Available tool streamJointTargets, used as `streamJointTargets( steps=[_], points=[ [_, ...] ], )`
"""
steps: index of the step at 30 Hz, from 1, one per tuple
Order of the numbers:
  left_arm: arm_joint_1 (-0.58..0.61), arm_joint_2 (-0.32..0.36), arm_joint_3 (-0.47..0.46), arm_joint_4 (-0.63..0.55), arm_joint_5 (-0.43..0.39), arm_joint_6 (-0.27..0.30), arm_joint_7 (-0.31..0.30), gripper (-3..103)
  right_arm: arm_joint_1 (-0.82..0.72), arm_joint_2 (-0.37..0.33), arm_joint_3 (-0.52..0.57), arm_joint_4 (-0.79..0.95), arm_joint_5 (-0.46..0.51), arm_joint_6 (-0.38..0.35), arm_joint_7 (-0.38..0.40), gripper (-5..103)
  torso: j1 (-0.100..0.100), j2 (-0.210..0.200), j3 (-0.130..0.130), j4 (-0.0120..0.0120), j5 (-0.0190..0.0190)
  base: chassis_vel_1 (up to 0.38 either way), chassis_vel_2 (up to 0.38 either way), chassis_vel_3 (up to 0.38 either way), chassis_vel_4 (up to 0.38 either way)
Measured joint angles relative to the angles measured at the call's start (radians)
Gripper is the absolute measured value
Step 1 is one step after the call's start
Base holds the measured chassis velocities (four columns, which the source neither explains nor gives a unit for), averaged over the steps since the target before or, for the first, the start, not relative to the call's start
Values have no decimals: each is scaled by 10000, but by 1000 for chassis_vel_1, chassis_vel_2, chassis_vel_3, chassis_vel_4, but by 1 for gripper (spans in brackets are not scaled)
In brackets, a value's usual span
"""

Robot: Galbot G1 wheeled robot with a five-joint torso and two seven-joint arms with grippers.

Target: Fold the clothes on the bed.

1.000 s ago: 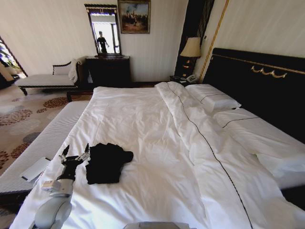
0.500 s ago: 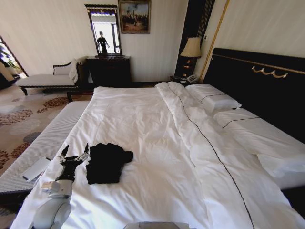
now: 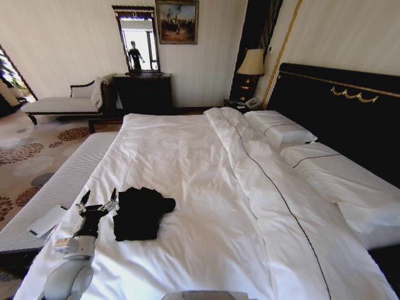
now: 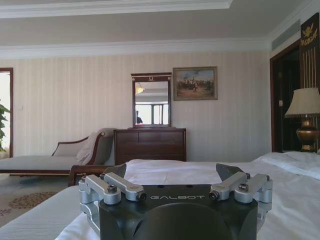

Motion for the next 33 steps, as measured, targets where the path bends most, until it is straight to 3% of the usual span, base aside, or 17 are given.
streamJointTargets(
  steps=[20,22,24,26,27,30,33],
  points=[
    [107,34,-58,-95,13,-13,-2,100,491,-324,-739,-874,220,-136,64,-2,0,0,0,-8,-2,0,0,0,0],
    [103,29,-37,-113,36,-13,-6,100,412,-245,-669,-703,353,-145,74,8,0,0,1,-24,3,0,0,0,0],
    [91,27,-30,-122,37,-13,-15,100,259,-132,-523,-375,442,-141,8,19,-1,0,1,-11,0,0,0,0,0],
    [86,27,-29,-121,36,-14,-16,100,223,-95,-472,-280,453,-135,-8,19,-1,0,1,-5,1,0,0,0,0],
    [73,30,-29,-121,37,-13,-21,100,143,-10,-329,-73,477,-114,-28,30,-1,0,1,0,1,0,0,0,0],
    [50,29,-23,-121,34,-13,-24,100,-7,125,-116,220,580,-90,-32,36,-1,0,1,-3,-1,0,0,0,0],
    [38,0,3,-105,32,-13,-25,100,-327,412,234,811,650,38,-48,51,-1,0,0,-4,1,0,0,0,0]
  ],
)
